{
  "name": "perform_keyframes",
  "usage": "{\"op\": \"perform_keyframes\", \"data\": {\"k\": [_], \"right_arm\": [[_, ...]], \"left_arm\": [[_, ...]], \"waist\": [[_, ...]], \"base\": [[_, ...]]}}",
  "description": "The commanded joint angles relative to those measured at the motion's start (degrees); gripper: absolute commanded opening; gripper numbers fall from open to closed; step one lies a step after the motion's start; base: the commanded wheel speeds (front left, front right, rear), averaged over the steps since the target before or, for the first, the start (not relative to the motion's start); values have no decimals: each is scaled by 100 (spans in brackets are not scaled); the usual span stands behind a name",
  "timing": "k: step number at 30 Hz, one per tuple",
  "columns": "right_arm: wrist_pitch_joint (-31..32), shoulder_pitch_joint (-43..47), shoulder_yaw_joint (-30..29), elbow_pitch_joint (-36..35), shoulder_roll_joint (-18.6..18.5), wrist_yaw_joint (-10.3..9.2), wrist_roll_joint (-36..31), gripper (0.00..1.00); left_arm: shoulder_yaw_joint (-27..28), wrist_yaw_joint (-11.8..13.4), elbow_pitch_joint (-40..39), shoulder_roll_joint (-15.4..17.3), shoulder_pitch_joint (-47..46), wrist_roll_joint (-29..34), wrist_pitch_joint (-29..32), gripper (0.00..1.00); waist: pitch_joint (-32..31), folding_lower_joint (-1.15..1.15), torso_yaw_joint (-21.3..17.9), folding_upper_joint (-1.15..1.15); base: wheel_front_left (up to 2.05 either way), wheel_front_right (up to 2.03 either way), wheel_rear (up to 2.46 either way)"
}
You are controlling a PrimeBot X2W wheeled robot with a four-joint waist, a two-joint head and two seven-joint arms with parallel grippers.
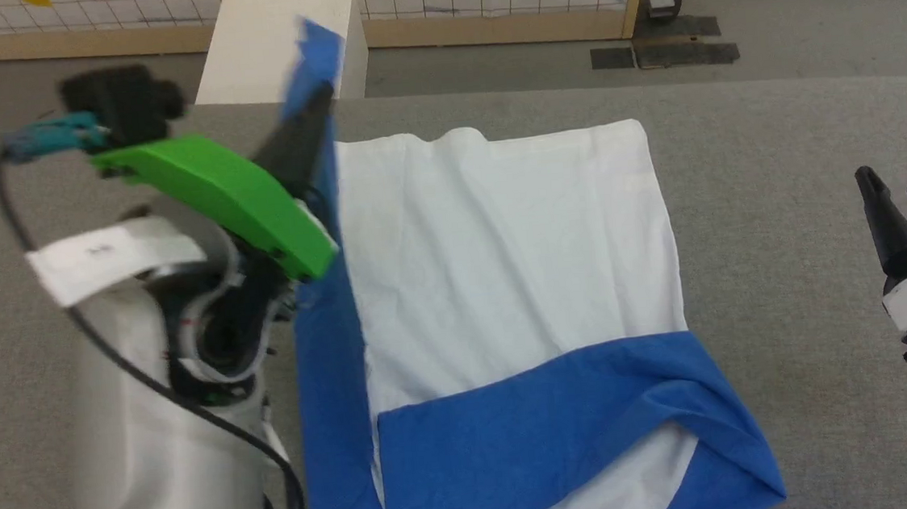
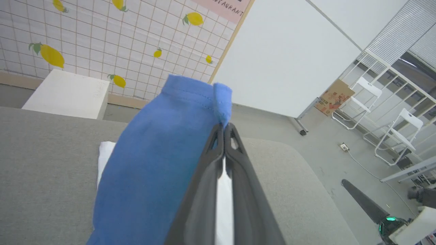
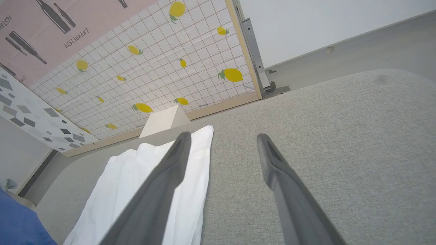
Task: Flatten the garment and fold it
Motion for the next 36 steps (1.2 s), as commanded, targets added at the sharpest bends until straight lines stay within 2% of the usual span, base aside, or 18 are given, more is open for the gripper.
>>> {"op": "perform_keyframes", "data": {"k": [1, 7, 14, 18, 26, 27, 28, 32, 36], "right_arm": [[23, 79, -2, -7, 29, -8, -5, 100], [51, 107, 30, 4, 56, -8, 4, 100], [38, 192, 2, 53, 78, -8, 4, 100], [34, 252, -28, 75, 87, -8, 11, 100], [14, 262, -11, 106, 98, -8, 41, 100], [6, 260, -6, 114, 99, -8, 47, 100], [0, 262, 2, 121, 100, -8, 55, 100], [-16, 287, 15, 140, 103, -8, 75, 100], [-13, 303, -30, 131, 105, -8, 62, 100]], "left_arm": [[-235, -29, 79, -61, 182, -14, 16, 0], [-1680, -127, 686, -125, 539, -450, -96, 0], [-3307, 3, 1324, -129, 616, -1205, -565, 0], [-4047, 31, 1633, -129, 580, -1529, -749, 0], [-5061, 148, 2373, -130, 425, -1935, -933, 0], [-5119, 174, 2435, -130, 414, -1989, -958, 40], [-5161, 209, 2496, -130, 389, -2042, -1032, 100], [-5129, 245, 2520, -130, 204, -2316, -1233, 100], [-4734, 205, 2366, -128, -140, -2494, -1531, 100]], "waist": [[-70, 0, 19, 0], [-15, 0, -142, 0], [27, 0, -363, 0], [47, 0, -415, 0], [93, 0, -469, 0], [94, 0, -469, 0], [97, 0, -466, 0], [85, 0, -442, 0], [55, 0, -373, 0]], "base": [[0, 0, 0], [0, 0, 0], [0, 0, 0], [0, 0, 0], [0, 0, 0], [0, 0, 0], [0, 0, 0], [0, 0, 0], [0, 0, 0]]}}
